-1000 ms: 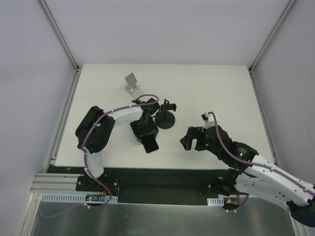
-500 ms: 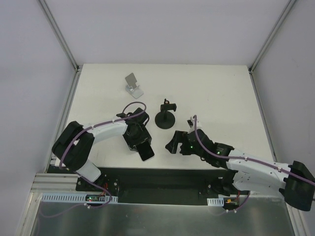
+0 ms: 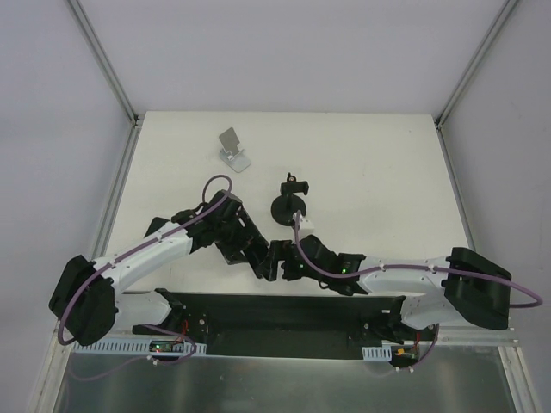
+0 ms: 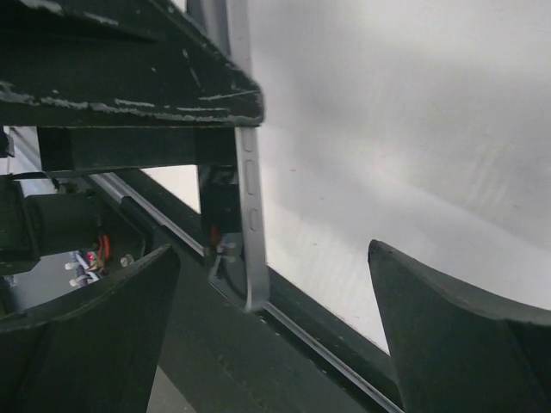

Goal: Place the phone on the phone stand

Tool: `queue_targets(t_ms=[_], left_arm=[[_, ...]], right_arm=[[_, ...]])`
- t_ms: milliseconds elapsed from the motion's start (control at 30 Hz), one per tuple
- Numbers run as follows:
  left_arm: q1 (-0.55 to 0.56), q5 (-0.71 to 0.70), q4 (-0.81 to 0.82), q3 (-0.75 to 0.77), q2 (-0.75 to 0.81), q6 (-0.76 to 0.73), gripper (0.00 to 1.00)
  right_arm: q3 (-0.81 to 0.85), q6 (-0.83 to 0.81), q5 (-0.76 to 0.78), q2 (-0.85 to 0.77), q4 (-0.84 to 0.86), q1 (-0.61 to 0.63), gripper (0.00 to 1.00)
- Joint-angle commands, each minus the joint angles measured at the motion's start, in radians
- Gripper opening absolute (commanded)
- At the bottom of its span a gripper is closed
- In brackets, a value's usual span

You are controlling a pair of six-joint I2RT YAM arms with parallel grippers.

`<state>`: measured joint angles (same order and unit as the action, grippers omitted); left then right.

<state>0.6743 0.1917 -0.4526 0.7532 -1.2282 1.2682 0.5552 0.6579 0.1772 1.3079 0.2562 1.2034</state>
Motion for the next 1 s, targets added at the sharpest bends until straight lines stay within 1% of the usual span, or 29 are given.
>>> queue_targets(t_ms=[0, 33, 67, 100, 167, 200, 267, 300, 367, 400, 433, 467, 533, 567, 600, 633, 667, 700, 767, 800, 833, 867, 900, 933, 967], left_arm=[[0.001, 0.063, 0.037, -0.011, 0.070, 0.069, 0.00], [0.001, 0.068, 0.041, -0.011, 0.087, 0.072, 0.00], [0.001, 0.075, 0.043, -0.011, 0.096, 0.079, 0.00], [0.001, 0.077, 0.045, -0.012, 0.107, 0.088, 0.00], [0.001, 0.084, 0.051, -0.018, 0.139, 0.095, 0.00], [0.001, 0.086, 0.052, -0.023, 0.150, 0.105, 0.00], [0.001, 0.091, 0.061, -0.040, 0.176, 0.117, 0.00], [0.001, 0.097, 0.072, -0.048, 0.188, 0.129, 0.00], [-0.001, 0.104, 0.104, -0.058, 0.210, 0.131, 0.00], [-0.001, 0.120, 0.109, -0.060, 0.211, 0.125, 0.00], [-0.001, 0.130, 0.114, -0.054, 0.213, 0.114, 0.00], [-0.001, 0.141, 0.121, -0.049, 0.211, 0.097, 0.06], [-0.001, 0.149, 0.123, -0.043, 0.223, 0.008, 0.27], [-0.001, 0.143, 0.121, -0.045, 0.236, -0.030, 0.40], [0.001, 0.134, 0.123, -0.049, 0.251, -0.111, 0.66], [-0.004, 0.120, 0.121, -0.058, 0.295, -0.159, 0.71], [-0.007, 0.114, 0.124, -0.061, 0.320, -0.209, 0.75], [-0.007, 0.107, 0.123, -0.063, 0.372, -0.319, 0.80], [-0.007, 0.136, 0.121, -0.042, 0.407, -0.445, 0.80], [-0.007, 0.161, 0.123, -0.028, 0.426, -0.571, 0.80], [-0.007, 0.196, 0.123, 0.006, 0.427, -0.629, 0.80], [-0.007, 0.295, 0.123, 0.024, 0.421, -0.682, 0.79], [-0.005, 0.351, 0.121, 0.044, 0.400, -0.781, 0.79], [-0.005, 0.424, 0.123, 0.082, 0.385, -0.821, 0.79], [-0.004, 0.531, 0.123, 0.099, 0.366, -0.854, 0.79]], right_arm=[[0.092, -0.004, 0.039, 0.048, 0.097, 0.038, 0.91], [0.097, -0.006, 0.041, 0.054, 0.097, 0.044, 0.88], [0.101, -0.004, 0.042, 0.057, 0.098, 0.044, 0.84], [0.101, -0.006, 0.045, 0.054, 0.109, 0.047, 0.71], [0.089, -0.014, 0.070, 0.030, 0.127, 0.048, 0.58], [0.075, -0.014, 0.082, 0.019, 0.135, 0.051, 0.49], [0.069, -0.027, 0.103, -0.004, 0.140, 0.050, 0.45], [0.071, -0.033, 0.102, -0.006, 0.132, 0.050, 0.35], [0.080, -0.037, 0.090, -0.009, 0.120, 0.051, 0.22], [0.081, -0.040, 0.085, -0.010, 0.118, 0.051, 0.11], [0.087, -0.049, 0.082, -0.015, 0.108, 0.048, 0.05], [0.091, -0.072, 0.084, -0.038, 0.088, 0.050, 0.01], [0.094, -0.118, 0.090, -0.073, 0.026, 0.048, 0.01], [0.104, -0.150, 0.091, -0.122, -0.013, 0.048, 0.01], [0.110, -0.209, 0.091, -0.149, -0.108, 0.039, 0.01], [0.120, -0.252, 0.068, -0.173, -0.154, 0.032, 0.01], [0.138, -0.283, 0.058, -0.227, -0.213, 0.021, 0.01], [0.143, -0.352, 0.041, -0.255, -0.312, -0.007, 0.01], [0.155, -0.421, -0.135, -0.324, -0.392, -0.057, 0.01], [0.190, -0.467, -0.228, -0.340, -0.491, -0.106, 0.01], [0.215, -0.542, -0.360, -0.348, -0.556, -0.120, 0.01], [0.250, -0.582, -0.393, -0.349, -0.633, -0.128, 0.01], [0.306, -0.612, -0.413, -0.349, -0.770, -0.131, 0.01], [0.331, -0.650, -0.465, -0.351, -0.819, -0.130, 0.01], [0.345, -0.676, -0.493, -0.361, -0.880, -0.131, 0.01]])
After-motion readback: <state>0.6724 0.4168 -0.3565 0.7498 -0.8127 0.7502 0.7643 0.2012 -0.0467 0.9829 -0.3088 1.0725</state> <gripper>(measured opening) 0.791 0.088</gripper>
